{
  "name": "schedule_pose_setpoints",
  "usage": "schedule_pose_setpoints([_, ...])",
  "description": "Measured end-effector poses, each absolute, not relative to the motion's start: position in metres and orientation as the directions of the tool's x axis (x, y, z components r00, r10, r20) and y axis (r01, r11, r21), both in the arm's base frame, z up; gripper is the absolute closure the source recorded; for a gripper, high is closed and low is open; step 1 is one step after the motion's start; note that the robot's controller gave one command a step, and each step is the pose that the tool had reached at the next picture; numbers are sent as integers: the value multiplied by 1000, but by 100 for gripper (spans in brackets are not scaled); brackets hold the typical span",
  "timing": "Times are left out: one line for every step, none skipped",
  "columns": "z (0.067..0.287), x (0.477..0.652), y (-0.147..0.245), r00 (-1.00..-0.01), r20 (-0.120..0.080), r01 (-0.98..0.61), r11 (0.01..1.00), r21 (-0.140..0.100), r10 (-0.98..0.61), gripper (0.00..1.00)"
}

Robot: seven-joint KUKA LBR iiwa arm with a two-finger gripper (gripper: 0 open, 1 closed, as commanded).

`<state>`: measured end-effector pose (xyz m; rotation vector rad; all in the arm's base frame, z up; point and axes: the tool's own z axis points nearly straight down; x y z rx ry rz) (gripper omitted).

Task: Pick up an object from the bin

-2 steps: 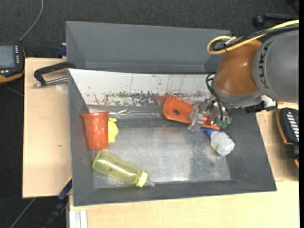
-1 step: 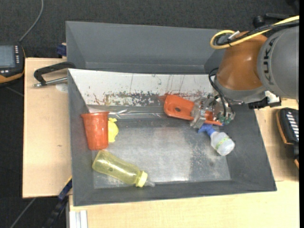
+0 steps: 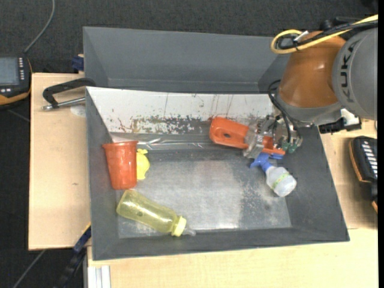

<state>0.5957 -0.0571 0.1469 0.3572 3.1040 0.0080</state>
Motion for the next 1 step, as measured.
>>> schedule_pose_setpoints([167,598,-57,-974,-26,227,974,9,227,100])
